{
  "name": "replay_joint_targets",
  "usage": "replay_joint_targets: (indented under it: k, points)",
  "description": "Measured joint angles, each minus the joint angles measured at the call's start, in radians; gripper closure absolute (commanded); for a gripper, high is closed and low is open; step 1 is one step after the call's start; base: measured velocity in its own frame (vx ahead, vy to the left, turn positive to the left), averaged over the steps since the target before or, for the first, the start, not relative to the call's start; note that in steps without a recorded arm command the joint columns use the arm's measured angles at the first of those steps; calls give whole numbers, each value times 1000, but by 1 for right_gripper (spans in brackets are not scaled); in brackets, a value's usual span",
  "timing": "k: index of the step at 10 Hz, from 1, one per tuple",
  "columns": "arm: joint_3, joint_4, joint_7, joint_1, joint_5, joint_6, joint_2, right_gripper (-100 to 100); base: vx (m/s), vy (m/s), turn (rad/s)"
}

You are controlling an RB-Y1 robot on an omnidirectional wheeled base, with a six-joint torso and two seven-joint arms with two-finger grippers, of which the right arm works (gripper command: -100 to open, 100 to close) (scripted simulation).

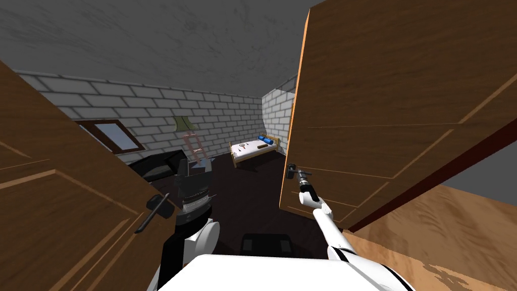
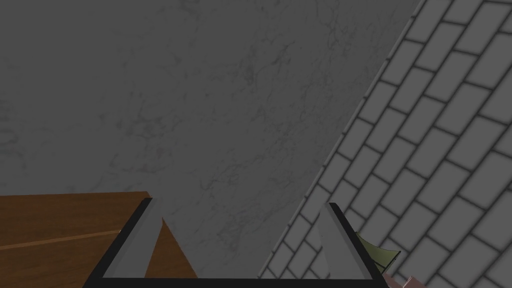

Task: Push the door open

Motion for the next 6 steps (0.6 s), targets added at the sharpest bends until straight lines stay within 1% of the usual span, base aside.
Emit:
replay_joint_targets:
  k: [2,4,5,6]
  points:
    - [-16,11,4,2,-3,-3,-2,100,196,65,-71]
    - [-34,-5,9,14,-7,6,-3,100,196,61,-62]
    - [-46,-2,13,12,-9,5,-4,100,215,67,-65]
    - [-57,11,14,7,-12,-3,-11,100,186,92,-64]
